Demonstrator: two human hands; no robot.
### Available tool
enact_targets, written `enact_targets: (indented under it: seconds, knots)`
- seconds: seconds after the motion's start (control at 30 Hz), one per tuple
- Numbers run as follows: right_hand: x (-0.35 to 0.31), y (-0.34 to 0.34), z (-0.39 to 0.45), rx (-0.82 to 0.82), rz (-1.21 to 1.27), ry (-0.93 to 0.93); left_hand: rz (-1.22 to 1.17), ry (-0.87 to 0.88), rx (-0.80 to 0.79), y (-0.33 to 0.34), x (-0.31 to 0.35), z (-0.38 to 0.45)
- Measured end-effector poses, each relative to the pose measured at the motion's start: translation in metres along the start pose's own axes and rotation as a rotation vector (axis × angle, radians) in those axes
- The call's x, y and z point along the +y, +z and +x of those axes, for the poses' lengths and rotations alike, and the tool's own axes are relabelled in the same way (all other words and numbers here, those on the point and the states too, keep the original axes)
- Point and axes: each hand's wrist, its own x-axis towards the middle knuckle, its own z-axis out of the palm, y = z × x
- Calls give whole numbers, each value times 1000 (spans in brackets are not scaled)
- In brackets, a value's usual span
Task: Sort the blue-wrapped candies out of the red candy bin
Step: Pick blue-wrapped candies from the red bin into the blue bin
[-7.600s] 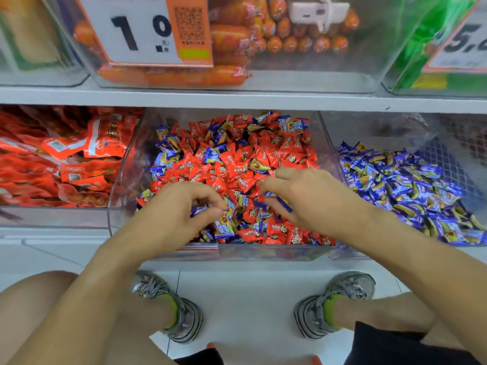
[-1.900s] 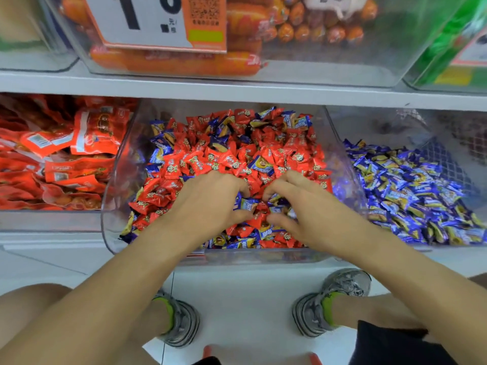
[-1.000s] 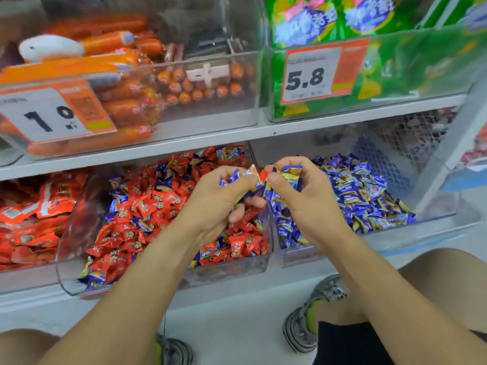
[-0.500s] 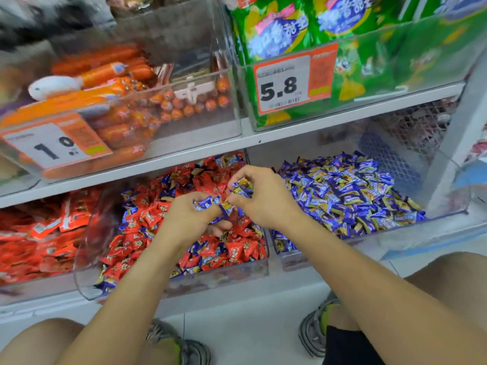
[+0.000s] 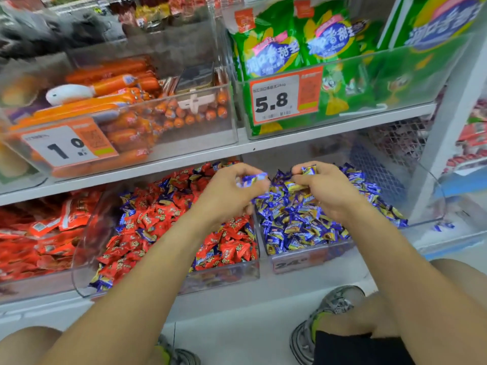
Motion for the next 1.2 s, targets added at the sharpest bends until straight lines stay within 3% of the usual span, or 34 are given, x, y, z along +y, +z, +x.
enact_targets:
  seconds: [0.1,0.23,0.3,0.4,0.5,0.6,0.7,0.77,0.83,0.97,1.2]
  knots:
    - [-3,-28,8,21,-149,-40,240,123,-86,39,10,32]
    - [-7,-52,10,-16,-129,-79,508,211,-268,56,4,48]
    - [-6,-60,14,19,-113,-141,576,327,-210,49,0,41]
    - [-3,-65,16,149,-197,-250,518,506,35,21,-11,14]
    - [0,-49,4,169,-371,-350,606,490,165,-24,-33,-26]
    - [-4,-6,-21,-30,-555,-440,824,230,-49,-76,-65,-57]
    - [-14,52,-47,-408,-738,-574,934,-69,-301,-117,-103,-64]
    - [-15,93,-55,-593,-845,-670,964,-145,-358,-133,-122,-63]
    - [-11,129,-53,-715,-968,-703,925,-153,-338,-141,-137,-59]
    - [0,181,-38,-865,-1244,-667,858,17,-286,-153,-158,-52]
    - [20,226,-19,-1066,-1507,-579,848,148,-295,-164,-168,-48]
